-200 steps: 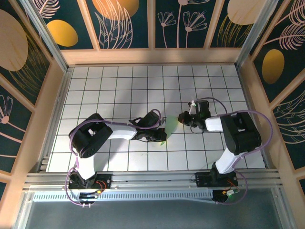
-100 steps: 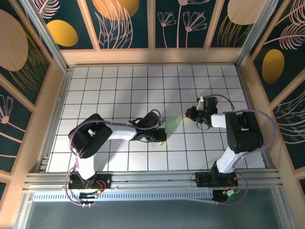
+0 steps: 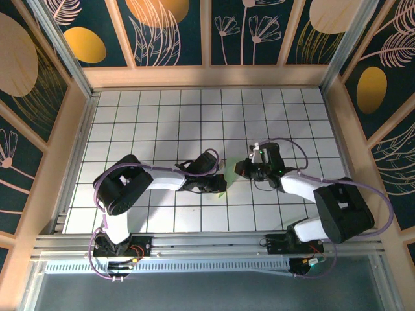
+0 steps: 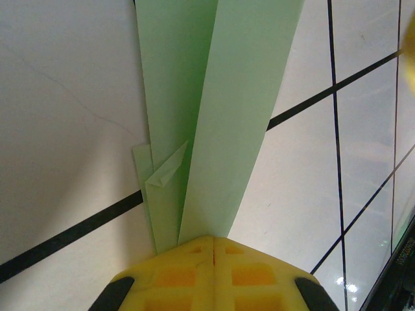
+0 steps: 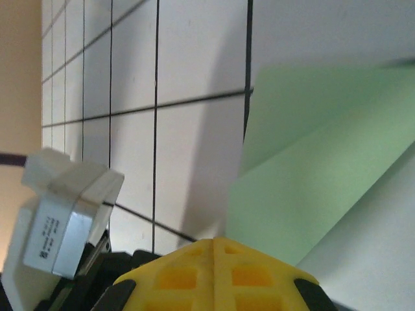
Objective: Fold a paper plane with a square sheet of paper (fold left side to right side)
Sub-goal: Fold the wing for the fifth time at the center of the table.
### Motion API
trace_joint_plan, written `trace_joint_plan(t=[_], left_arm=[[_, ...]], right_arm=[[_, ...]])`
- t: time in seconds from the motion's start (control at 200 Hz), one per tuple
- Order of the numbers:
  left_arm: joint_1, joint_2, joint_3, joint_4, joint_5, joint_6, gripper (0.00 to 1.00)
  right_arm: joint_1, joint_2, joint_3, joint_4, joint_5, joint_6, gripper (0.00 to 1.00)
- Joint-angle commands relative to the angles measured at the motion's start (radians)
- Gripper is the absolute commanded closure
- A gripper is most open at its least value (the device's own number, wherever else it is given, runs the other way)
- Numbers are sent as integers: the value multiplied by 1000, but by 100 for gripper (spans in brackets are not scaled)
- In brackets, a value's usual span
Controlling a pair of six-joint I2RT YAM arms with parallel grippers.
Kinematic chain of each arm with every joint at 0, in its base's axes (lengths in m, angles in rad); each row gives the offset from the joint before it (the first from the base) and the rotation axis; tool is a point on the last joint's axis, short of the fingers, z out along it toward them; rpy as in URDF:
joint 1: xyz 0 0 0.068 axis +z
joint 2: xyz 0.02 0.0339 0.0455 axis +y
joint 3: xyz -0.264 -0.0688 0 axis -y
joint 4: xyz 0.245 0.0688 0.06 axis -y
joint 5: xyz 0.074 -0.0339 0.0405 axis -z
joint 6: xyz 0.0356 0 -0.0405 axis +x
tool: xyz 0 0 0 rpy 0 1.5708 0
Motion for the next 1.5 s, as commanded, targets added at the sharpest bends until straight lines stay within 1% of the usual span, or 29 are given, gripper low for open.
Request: trace_joint_plan(t=[0.0, 0.2, 0.4, 0.581, 0.716, 0.801, 0.896, 0.971, 1.086, 1.241, 1.391, 1.491], left_arm=[[6, 32, -46, -163, -100, 4, 100], [5, 29, -47, -163, -103, -1, 100], [6, 32, -42, -167, -107, -1, 100], [6, 10, -28, -178, -127, 0, 100], [8, -36, -19, -163, -135, -6, 100], [11, -63, -14, -144, -117, -17, 100], [21, -89, -27, -77, -53, -42, 100], [24, -106, -37, -28, -14, -58, 100], [24, -122, -37, -5, 20, -66, 100], [24, -110, -58, 50, 98, -90, 100], [24, -94, -63, 58, 116, -89, 100], [23, -75, -59, 62, 119, -88, 100]], right_arm=[[38, 43, -6, 48, 22, 89, 100], [95, 128, 2, 88, 7, 124, 100], [103, 188, 6, 98, -14, 134, 100], [85, 228, -7, 50, 3, 132, 100], [27, 247, -46, 55, -29, 116, 100], [-7, 259, -64, 53, -62, 95, 100], [-27, 286, -64, 50, -108, 71, 100], [-31, 306, -59, 38, -119, 53, 100], [-30, 325, -54, 36, -117, 44, 100], [-27, 331, -33, 5, -90, 20, 100], [-10, 329, 9, -66, -37, -27, 100], [-7, 336, 23, -74, -36, -37, 100]])
